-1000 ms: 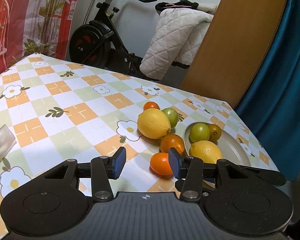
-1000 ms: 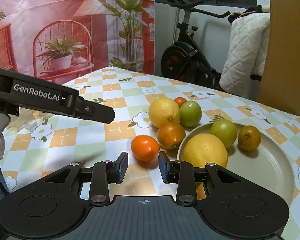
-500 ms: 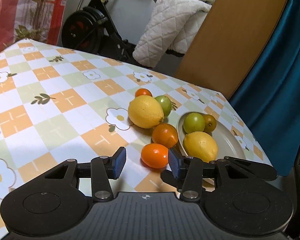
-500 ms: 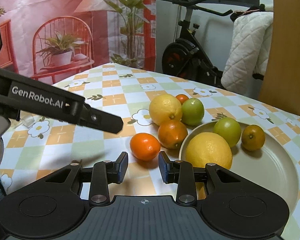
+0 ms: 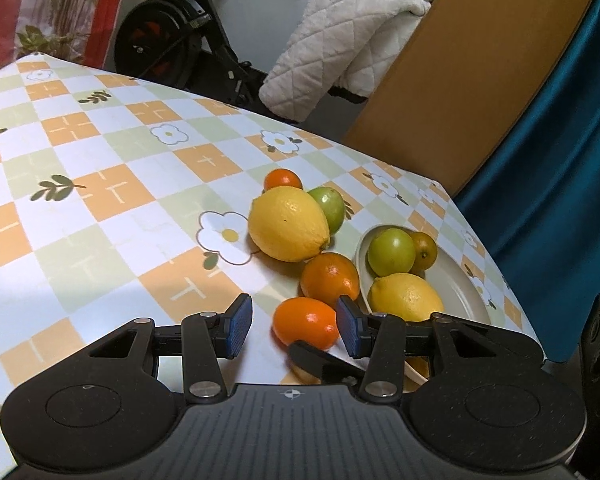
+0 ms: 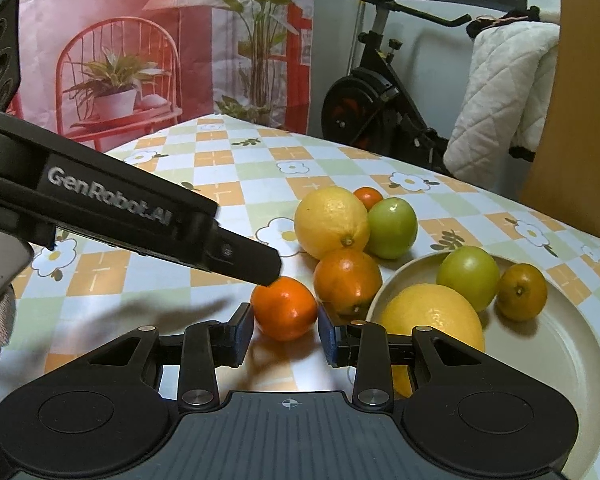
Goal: Organize fruits
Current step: 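Move both grippers toward the small orange beside the plate, then close the left gripper around the small orange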
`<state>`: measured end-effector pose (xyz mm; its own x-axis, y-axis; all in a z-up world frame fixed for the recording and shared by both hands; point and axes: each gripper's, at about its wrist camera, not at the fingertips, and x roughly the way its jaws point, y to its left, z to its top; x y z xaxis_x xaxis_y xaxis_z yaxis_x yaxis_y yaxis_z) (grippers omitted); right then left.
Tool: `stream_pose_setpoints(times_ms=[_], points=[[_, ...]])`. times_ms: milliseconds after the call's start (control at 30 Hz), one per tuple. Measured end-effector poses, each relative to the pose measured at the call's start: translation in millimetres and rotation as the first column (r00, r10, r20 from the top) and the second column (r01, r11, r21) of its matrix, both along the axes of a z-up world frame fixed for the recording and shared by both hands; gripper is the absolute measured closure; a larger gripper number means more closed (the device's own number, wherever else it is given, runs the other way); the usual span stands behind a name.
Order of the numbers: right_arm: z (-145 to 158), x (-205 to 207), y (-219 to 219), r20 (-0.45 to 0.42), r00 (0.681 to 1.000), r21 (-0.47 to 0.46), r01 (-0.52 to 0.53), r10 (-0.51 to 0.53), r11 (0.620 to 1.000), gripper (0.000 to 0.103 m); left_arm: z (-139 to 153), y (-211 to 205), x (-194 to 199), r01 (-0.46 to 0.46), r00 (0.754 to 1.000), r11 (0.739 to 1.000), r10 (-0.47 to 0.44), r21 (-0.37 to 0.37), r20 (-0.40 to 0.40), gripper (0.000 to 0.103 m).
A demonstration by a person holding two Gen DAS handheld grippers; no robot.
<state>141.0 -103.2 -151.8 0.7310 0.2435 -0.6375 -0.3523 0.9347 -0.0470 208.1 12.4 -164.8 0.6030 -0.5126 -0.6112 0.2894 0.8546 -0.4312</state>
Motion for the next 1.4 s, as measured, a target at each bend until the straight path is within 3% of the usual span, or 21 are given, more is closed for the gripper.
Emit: stream_pose_setpoints(times_ms=[700, 1400], points=[[-9.6, 2.7, 5.2, -0.031, 1.000, 0.006, -0.007, 0.007, 1.000, 0.071, -19.8, -11.6, 8.6, 0.036, 0.999, 0.999, -0.035, 0.017, -0.028, 0.058], [9.9, -16.0, -4.5, 0.053, 0.999, 0.058, -0.013, 0.009, 0.998, 0.073, 5.0, -14.5, -13.1, 0.038, 0.998, 0.999, -0.039, 0.017, 0.057, 0.058]])
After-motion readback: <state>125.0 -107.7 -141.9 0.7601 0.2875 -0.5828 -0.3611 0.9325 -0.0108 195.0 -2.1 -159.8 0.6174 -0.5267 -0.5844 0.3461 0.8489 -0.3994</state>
